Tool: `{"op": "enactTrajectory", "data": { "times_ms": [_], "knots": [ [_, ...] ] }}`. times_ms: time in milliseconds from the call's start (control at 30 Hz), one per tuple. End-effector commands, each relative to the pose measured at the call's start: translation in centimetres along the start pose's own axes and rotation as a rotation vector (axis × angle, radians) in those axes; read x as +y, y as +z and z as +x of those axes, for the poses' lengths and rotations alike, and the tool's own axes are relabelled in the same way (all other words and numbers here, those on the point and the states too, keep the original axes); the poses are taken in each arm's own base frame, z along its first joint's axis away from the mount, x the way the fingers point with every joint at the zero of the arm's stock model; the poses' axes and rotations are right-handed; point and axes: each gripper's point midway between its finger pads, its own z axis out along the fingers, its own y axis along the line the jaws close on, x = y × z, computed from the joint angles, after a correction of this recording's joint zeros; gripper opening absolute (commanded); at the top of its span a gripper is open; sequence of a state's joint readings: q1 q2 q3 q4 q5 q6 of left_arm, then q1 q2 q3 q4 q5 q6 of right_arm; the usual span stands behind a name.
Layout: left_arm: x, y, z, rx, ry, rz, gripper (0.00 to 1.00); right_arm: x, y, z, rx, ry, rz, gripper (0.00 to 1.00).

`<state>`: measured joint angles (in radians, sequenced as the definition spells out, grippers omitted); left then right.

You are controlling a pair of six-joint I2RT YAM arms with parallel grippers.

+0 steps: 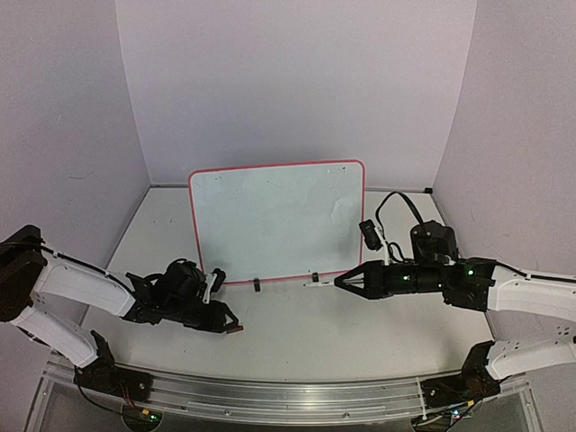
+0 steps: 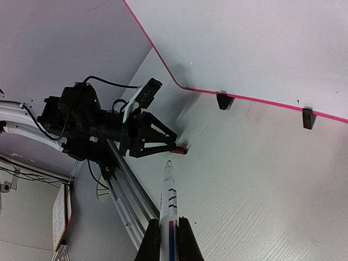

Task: Write a sentence on the whiteboard
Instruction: Move the pen cap to the center of the board, then hold the whiteboard at the center of the board.

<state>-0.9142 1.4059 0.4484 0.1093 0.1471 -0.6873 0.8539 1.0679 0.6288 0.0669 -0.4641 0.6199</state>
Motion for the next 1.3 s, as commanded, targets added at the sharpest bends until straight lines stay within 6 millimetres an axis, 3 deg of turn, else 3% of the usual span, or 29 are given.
{"op": "enactTrajectory", "data": {
  "times_ms": [0,200,333,633,767,1000,1167,1267],
  "knots": [
    [0.4,-1.4,-1.2,-0.047,0.002,-0.048,0.45,1.6,0.1,-2.0,-0.050,-0.053,-0.025,0.00],
    [0.3,-4.8,-3.3,-0.103,0.018,-0.101,0.61,2.1,0.2,-2.3,-0.050,-0.075,-0.019,0.00],
    [0.2,-8.0,-6.0,-0.163,0.025,-0.082,0.67,2.4,0.4,-2.4,-0.049,-0.088,-0.021,0.00],
    [-0.2,-14.4,-14.3,-0.287,0.055,0.083,0.70,3.1,1.0,-2.0,-0.036,-0.115,-0.025,0.00],
    [0.8,-17.1,-18.2,-0.363,0.083,0.099,0.72,3.5,0.9,-2.0,-0.046,-0.122,-0.033,0.00],
    [1.6,-18.9,-23.4,-0.445,0.122,0.201,0.78,3.8,0.8,-1.8,-0.061,-0.126,-0.042,0.00],
    [-0.2,-19.6,-25.6,-0.467,0.206,0.275,0.70,3.8,1.1,-1.6,-0.053,-0.130,-0.042,0.00],
    [0.0,-19.2,-26.4,-0.440,0.212,0.262,0.66,3.7,1.3,-1.6,-0.047,-0.131,-0.043,0.00]
  ]
}}
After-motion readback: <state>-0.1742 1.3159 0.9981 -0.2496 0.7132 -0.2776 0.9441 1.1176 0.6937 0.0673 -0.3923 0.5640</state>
